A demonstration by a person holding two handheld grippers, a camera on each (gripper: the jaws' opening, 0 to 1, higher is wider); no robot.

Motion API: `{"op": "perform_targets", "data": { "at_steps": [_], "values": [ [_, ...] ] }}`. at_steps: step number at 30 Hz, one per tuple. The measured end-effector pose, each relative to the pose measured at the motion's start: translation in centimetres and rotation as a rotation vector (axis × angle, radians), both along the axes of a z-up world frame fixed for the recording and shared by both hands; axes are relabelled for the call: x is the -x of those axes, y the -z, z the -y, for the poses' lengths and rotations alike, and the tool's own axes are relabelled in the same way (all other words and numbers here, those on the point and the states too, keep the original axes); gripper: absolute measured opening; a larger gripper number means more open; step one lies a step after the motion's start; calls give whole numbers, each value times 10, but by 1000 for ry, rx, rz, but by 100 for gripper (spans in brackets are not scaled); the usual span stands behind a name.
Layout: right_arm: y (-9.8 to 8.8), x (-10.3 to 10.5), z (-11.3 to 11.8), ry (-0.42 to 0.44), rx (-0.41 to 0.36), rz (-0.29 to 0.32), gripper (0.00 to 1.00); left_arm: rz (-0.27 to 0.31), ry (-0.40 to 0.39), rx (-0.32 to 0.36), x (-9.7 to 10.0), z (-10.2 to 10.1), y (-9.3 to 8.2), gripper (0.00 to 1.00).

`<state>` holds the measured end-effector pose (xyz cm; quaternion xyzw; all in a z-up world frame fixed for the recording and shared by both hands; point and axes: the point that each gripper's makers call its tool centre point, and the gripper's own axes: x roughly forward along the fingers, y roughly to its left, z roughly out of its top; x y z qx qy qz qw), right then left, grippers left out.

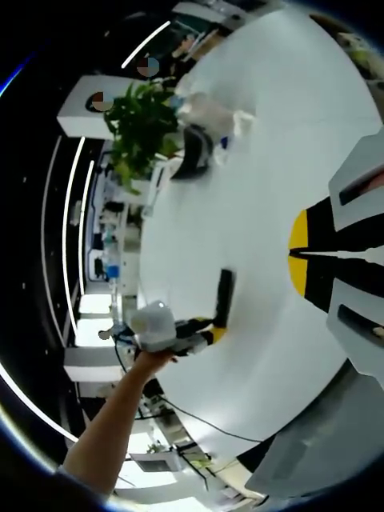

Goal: Press the specified remote control buttons in sequence, fully releasing each button before pressing the next.

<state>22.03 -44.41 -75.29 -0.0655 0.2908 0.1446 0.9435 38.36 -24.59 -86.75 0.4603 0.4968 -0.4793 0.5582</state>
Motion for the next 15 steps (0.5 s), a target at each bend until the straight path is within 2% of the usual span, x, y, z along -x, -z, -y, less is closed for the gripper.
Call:
{"op": "perform_targets", "data": {
  "at_steps": [15],
  "values": [
    [0, -1, -3, -9, 1, 6, 0, -20, 44, 20, -2, -3, 0, 25]
  ]
}}
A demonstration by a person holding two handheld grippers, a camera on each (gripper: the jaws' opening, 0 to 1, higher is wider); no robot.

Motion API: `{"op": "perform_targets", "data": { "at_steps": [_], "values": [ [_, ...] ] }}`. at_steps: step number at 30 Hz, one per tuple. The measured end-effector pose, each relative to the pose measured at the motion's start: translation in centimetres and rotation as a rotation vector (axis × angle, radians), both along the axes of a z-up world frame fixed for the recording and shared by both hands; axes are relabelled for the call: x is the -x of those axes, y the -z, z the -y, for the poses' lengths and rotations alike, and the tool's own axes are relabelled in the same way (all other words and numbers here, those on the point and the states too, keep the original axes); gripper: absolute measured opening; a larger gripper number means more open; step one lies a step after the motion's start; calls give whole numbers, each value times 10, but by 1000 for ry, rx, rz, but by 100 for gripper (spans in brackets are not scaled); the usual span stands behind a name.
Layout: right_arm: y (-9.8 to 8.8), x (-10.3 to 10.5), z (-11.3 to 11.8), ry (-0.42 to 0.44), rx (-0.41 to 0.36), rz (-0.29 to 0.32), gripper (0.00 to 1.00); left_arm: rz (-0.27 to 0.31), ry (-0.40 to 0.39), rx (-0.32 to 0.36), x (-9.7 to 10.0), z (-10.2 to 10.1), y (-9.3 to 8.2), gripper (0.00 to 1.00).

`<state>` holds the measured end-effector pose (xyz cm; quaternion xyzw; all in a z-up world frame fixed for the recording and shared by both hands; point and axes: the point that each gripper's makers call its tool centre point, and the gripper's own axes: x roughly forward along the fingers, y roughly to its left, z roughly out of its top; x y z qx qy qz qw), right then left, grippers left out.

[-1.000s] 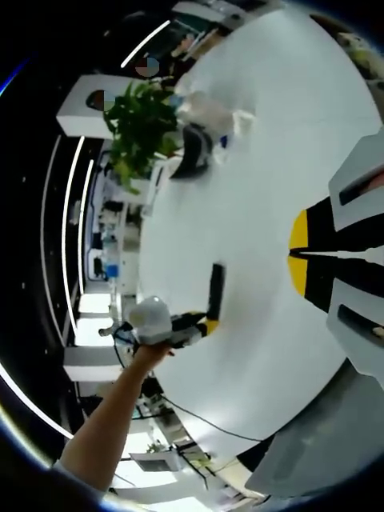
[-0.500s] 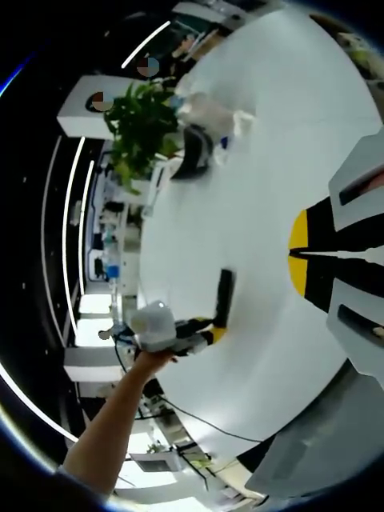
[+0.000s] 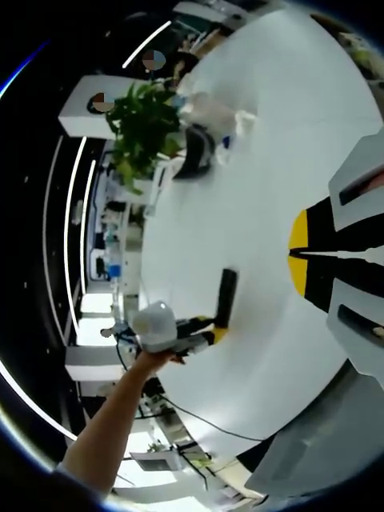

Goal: Press the specified remote control buttons in sequence, fully releasing each button before pressing the next.

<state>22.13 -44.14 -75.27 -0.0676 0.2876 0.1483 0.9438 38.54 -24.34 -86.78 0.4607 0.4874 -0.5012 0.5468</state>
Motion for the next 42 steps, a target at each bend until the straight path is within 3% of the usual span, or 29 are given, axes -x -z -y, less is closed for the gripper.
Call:
{"op": "perform_targets", "data": {
  "at_steps": [5, 13, 27, 35, 42],
  "values": [
    [1, 0, 0, 1, 2, -2, 0, -33, 37, -13, 7, 0, 0, 34],
    [1, 0, 2, 4, 7, -2, 0, -4, 16, -36, 4, 0, 0, 24],
    [1, 0, 2, 2, 7, -1, 0, 17, -40, -22, 9, 0, -1, 23],
    [1, 0, 1, -1, 7, -2, 0, 7, 11, -66, 17, 1, -1, 23],
    [1, 1, 0, -6, 9, -3, 0, 10, -4, -62, 20, -1, -1, 23]
  ]
}}
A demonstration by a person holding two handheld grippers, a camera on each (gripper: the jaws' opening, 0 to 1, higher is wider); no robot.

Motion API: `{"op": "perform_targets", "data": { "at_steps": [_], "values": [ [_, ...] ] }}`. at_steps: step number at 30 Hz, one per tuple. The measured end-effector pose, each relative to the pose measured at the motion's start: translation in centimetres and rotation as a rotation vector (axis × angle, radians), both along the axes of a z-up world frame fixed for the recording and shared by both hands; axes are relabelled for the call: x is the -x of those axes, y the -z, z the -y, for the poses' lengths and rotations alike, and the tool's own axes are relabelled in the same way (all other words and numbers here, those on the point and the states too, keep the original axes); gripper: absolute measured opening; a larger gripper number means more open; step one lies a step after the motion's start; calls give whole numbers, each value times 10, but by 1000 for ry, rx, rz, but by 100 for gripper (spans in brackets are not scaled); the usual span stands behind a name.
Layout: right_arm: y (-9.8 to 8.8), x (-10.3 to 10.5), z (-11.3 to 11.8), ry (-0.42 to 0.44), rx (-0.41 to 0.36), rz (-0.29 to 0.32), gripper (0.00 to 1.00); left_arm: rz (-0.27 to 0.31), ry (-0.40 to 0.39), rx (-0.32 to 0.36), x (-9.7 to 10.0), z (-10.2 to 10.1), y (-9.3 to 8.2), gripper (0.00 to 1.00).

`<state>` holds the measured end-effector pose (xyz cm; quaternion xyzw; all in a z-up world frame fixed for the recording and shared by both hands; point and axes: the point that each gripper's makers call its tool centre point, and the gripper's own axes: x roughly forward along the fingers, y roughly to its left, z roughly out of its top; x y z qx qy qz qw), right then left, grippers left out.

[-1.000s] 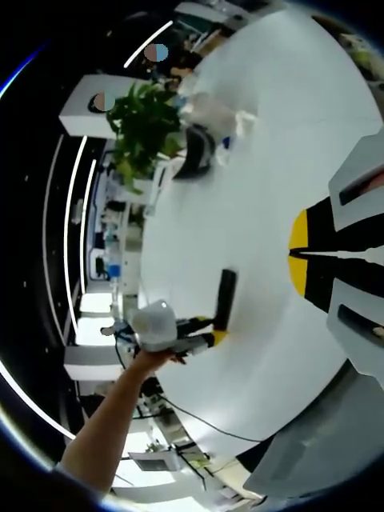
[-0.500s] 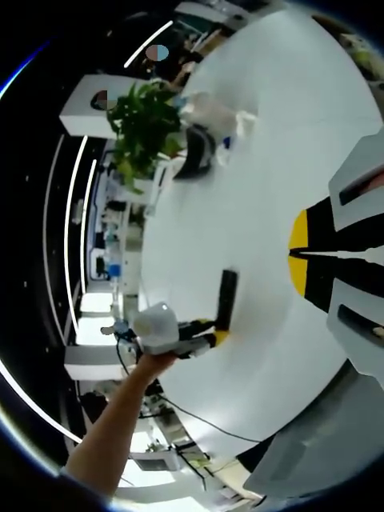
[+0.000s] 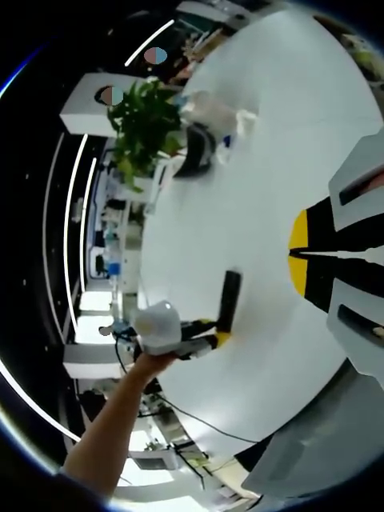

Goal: Press the specified remote control buttons in sequence, fully releasing each button before pressing the next.

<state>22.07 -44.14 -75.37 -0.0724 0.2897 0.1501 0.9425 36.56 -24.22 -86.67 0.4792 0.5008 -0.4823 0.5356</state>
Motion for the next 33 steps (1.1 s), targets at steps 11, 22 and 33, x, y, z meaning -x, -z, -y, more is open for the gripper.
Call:
{"op": "perform_targets", "data": {
  "at_steps": [11, 22, 33],
  "values": [
    [-1, 1, -1, -6, 3, 7, 0, -1, -18, 11, 13, 0, 0, 23],
    [-3, 1, 1, 3, -1, 16, 0, 1, -30, 1, 21, -1, 0, 23],
    [-3, 2, -1, -9, 10, 15, 0, 6, 16, -23, 33, 0, 0, 24]
  ]
}}
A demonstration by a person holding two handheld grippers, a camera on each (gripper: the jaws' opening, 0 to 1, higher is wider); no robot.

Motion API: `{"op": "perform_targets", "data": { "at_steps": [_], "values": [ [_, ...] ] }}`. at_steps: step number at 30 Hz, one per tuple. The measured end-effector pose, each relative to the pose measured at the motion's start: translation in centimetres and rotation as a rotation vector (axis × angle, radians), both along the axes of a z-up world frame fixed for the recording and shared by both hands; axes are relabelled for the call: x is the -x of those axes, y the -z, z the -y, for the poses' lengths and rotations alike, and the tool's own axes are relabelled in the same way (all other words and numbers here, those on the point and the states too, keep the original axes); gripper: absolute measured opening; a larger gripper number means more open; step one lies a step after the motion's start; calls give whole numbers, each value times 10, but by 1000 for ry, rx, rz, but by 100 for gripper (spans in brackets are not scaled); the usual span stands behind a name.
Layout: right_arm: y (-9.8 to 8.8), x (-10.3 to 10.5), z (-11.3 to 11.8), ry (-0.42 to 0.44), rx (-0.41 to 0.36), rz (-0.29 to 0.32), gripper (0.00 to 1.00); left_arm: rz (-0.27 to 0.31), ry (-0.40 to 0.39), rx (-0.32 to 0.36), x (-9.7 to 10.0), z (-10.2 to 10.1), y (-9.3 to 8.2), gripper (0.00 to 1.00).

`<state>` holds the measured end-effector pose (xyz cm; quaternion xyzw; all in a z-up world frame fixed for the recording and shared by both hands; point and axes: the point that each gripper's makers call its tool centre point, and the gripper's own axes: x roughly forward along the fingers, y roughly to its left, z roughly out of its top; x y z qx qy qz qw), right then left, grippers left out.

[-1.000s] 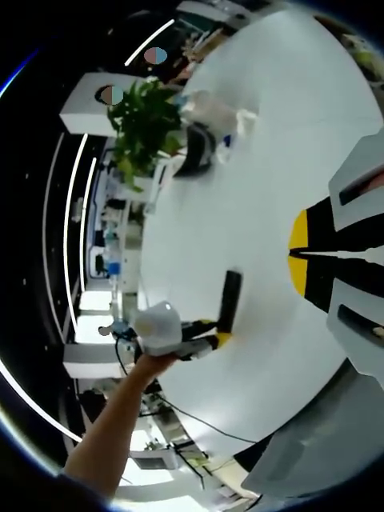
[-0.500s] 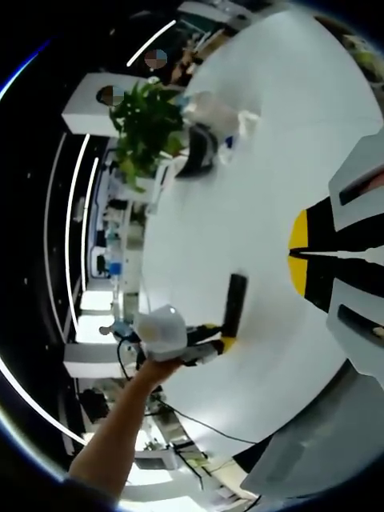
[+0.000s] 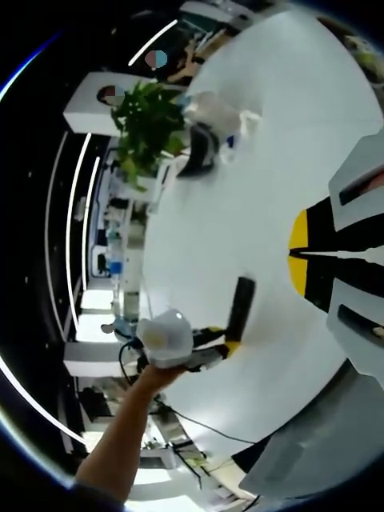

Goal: Press the specified remote control buttons in sequence, fully releasing each button before pressing the next.

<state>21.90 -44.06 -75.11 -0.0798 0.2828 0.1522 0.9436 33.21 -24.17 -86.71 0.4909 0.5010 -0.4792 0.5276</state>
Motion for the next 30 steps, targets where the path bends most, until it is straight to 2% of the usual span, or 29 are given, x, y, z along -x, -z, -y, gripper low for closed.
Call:
{"op": "perform_targets", "data": {
  "at_steps": [12, 21, 30],
  "values": [
    [1, 1, -5, -22, -2, -4, 0, -1, 12, 36, 15, -1, 0, 23],
    [-1, 3, -12, -59, 4, 1, 0, 4, 18, 25, 31, -1, -1, 23],
    [-3, 4, -10, -54, -3, 11, 0, 8, 4, 30, 48, -1, 0, 23]
  ]
}}
